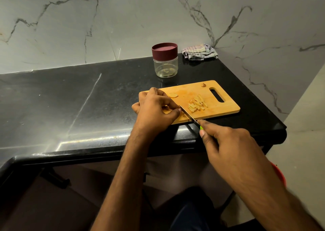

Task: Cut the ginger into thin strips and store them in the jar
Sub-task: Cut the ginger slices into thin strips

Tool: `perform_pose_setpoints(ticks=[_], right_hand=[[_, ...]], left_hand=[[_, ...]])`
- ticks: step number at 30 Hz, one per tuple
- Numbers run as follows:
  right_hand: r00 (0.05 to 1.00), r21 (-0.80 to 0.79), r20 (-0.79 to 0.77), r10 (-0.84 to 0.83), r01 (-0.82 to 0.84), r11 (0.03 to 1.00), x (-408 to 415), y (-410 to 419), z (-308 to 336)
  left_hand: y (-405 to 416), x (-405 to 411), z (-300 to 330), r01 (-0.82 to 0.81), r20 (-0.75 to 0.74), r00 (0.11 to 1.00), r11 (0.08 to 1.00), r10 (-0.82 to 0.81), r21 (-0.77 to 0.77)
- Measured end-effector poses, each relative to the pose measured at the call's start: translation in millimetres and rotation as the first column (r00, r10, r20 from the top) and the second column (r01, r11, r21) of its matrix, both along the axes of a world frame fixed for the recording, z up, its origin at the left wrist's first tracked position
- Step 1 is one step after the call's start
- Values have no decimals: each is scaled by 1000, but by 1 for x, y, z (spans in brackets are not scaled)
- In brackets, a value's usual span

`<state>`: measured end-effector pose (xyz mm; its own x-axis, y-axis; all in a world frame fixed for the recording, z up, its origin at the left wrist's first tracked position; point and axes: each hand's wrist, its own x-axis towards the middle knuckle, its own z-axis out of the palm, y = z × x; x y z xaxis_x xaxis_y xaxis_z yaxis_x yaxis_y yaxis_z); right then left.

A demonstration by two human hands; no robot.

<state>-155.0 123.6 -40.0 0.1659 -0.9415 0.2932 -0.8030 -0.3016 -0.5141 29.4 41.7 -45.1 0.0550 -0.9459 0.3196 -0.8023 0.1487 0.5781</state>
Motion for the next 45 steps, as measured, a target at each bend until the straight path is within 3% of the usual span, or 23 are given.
perform_pose_setpoints(ticks=[9, 16, 21, 28, 36, 45], right_hand=[[998, 26, -57, -2, 4, 1000, 5, -7, -3], [986, -68, -137, -93, 85, 994, -9, 1, -7], [989, -62, -128, -76, 68, 996, -7, -2, -8], [991, -49, -119, -57, 51, 997, -6, 0, -8], [998, -70, -30, -47, 45, 997, -6, -1, -5], [1000, -16, 4, -4, 4, 1000, -2, 2, -5]], left_hand=[[0, -1, 1, -6, 14, 1000, 1000, 6, 17], [0, -1, -3, -20, 36, 999, 1000, 20, -7], [2, -3, -4, 70, 125, 990, 995, -62, -67], [1, -3, -2, 142, 181, 974, 989, -134, -32], [2, -2, -4, 0, -11, 1000, 997, 0, -75], [1, 0, -3, -15, 33, 999, 1000, 15, -27]])
